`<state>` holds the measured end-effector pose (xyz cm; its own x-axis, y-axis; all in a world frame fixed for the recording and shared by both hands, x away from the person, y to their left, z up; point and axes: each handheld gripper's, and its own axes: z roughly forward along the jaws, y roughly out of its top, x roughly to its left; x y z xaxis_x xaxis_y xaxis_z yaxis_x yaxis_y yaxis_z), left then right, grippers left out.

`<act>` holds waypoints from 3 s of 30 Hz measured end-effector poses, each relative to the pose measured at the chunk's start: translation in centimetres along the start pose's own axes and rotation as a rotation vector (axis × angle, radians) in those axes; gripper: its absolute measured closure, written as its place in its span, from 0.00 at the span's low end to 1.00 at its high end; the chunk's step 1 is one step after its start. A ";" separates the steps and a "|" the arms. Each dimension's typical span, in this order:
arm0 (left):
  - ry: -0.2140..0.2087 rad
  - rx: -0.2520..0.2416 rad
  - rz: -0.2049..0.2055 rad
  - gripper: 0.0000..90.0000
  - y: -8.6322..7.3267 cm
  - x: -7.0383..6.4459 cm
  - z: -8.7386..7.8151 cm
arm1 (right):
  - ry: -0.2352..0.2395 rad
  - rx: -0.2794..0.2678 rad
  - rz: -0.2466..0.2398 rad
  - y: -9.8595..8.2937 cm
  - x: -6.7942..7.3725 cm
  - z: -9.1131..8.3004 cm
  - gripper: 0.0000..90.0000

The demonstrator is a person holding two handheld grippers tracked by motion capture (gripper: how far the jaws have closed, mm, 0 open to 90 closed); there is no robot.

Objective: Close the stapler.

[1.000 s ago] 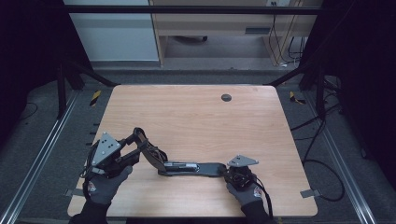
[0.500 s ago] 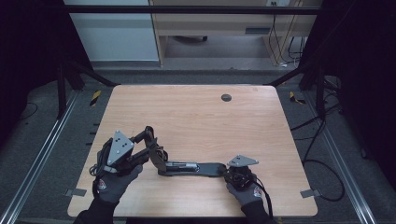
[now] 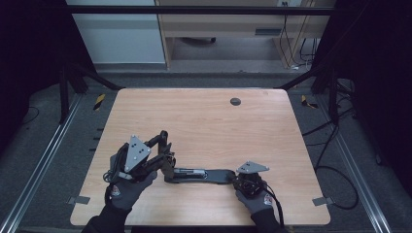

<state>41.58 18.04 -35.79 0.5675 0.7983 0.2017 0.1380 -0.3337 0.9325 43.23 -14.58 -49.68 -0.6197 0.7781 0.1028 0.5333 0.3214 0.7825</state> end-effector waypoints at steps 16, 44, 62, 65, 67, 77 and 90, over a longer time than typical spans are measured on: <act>0.010 0.005 0.088 0.63 0.7 -2.5 1.5 | 0.014 0.004 0.016 0.0 0.0 0.0 1.00; 0.008 0.036 0.225 0.61 1.1 -6.0 3.8 | 0.022 0.000 0.017 0.0 -0.2 0.0 1.00; -0.005 0.059 0.320 0.60 0.7 -8.4 5.5 | 0.025 -0.001 0.022 0.0 -0.1 0.0 1.00; -0.008 0.062 0.332 0.59 0.7 -8.7 5.8 | 0.024 -0.001 0.024 -0.1 -0.1 0.0 1.00; -0.010 0.063 0.338 0.59 0.6 -8.9 5.9 | 0.024 -0.002 0.023 -0.1 -0.1 0.0 1.00; -0.041 0.080 0.390 0.57 0.0 -10.3 7.2 | 0.033 -0.004 0.034 -0.1 -0.1 -0.1 1.00; -0.061 0.102 0.444 0.56 -0.5 -11.2 8.1 | 0.028 -0.011 0.025 -0.2 -0.1 0.0 1.00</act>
<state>41.71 5.20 -40.96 0.6358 0.5374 0.5540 -0.0513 -0.6868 0.7250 43.22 -14.74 -49.82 -0.6223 0.7703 0.1389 0.5423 0.2964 0.7862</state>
